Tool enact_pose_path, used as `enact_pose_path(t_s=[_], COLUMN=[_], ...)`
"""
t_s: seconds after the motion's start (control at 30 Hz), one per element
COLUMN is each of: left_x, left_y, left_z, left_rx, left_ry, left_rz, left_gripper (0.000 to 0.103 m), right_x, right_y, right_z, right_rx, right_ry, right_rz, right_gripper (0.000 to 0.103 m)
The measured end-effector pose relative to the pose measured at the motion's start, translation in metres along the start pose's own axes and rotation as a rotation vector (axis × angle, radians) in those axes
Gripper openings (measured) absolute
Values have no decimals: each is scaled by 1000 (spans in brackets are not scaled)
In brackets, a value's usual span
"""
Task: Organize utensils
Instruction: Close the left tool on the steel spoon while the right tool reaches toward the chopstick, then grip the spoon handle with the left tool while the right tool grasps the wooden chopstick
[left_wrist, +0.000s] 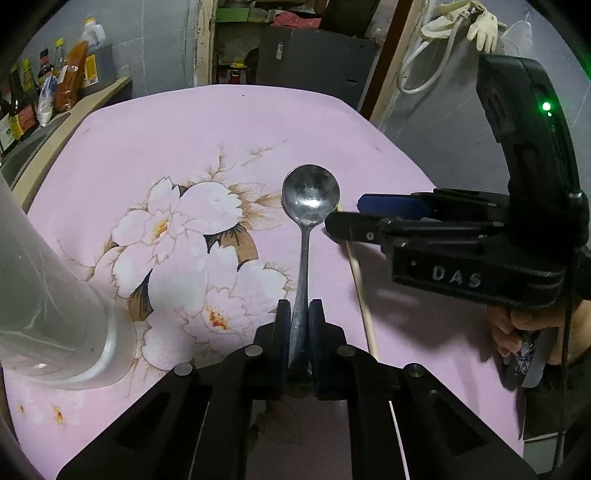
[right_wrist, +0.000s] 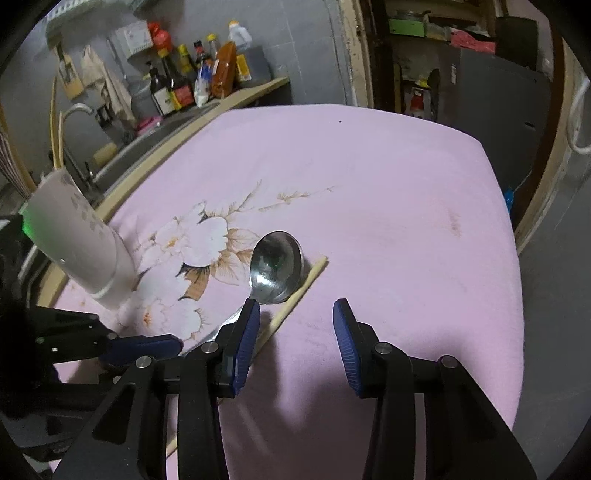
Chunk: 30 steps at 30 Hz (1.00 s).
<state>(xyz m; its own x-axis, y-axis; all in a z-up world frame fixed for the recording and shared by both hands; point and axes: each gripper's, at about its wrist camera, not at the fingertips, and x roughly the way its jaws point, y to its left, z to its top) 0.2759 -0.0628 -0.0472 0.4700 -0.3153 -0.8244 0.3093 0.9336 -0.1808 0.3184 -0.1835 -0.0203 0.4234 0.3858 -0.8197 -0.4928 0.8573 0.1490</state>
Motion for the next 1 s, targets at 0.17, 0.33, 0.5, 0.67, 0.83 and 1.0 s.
enact_pose_path(t_s=[0.17,0.33,0.5,0.67,0.83,1.0], left_x=[1,-13,-31,-46,-48,-50], left_y=[0,7,8,8,9,5], left_z=[-2,-15,-36,-45,-41,-36], left_rx=[-37,-109,-127,-110,-94,-66], left_ry=[1,26,38,32,10,-34], left_rz=[10,8,-35,-49,-35,-15], left_gripper=[7,7,7,7,10,37], right_x=[-2,-11,-23,-41,-47,-42], right_y=[4,7,7,10,12,10], right_z=[-5,-10,-24,-41,-47,-43], right_rx=[-68,-84,-102,-132,-129,-97], right_ry=[19,32,54,65,39,34], right_rz=[-59,-57,-50,-65,-96,-89], right_gripper=[23,10,8,7,8,18])
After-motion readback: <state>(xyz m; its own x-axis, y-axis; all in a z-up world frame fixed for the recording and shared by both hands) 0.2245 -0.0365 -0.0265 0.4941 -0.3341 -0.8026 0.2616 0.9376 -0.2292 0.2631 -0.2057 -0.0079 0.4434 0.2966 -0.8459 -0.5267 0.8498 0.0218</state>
